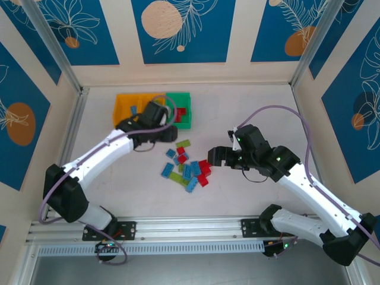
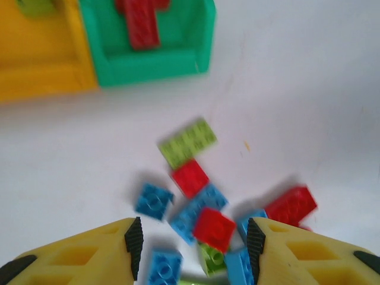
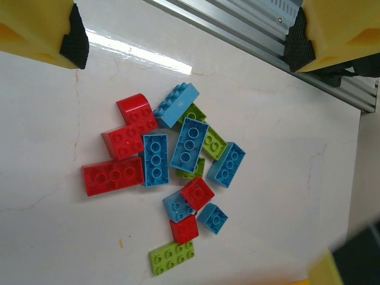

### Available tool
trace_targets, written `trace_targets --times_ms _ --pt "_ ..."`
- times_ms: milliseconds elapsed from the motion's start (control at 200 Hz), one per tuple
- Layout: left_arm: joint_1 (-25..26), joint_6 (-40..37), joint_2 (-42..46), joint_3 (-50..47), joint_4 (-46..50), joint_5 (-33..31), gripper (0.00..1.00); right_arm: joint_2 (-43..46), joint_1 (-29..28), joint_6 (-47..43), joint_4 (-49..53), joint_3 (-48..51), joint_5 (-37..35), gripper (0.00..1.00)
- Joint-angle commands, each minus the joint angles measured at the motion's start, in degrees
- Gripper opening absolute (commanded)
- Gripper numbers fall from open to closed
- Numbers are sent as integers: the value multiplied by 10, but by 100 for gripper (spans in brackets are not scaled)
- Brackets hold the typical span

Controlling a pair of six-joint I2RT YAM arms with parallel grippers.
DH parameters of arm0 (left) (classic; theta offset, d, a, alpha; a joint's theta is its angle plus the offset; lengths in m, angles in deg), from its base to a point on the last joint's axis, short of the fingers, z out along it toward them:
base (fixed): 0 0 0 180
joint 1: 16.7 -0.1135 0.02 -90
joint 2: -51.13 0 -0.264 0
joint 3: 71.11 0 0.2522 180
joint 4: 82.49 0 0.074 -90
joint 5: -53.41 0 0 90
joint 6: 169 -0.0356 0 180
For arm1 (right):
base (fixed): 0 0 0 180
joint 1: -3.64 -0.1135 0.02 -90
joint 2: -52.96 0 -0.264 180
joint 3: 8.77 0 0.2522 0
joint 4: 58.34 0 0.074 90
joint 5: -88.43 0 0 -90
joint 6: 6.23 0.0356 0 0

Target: Sort the legos into containers by color

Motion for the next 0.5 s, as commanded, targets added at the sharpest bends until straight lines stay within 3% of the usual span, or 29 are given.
trace_targets --times_ms 0,310,495 --pt "44 48 -29 -39 -17 -56 53 -8 -1 6 -6 4 -4 89" --pt "84 -12 -165 30 6 -47 68 2 -2 9 9 10 -9 89" --pt "84 -35 -217 53 26 -63 69 16 -1 11 11 16 -14 89"
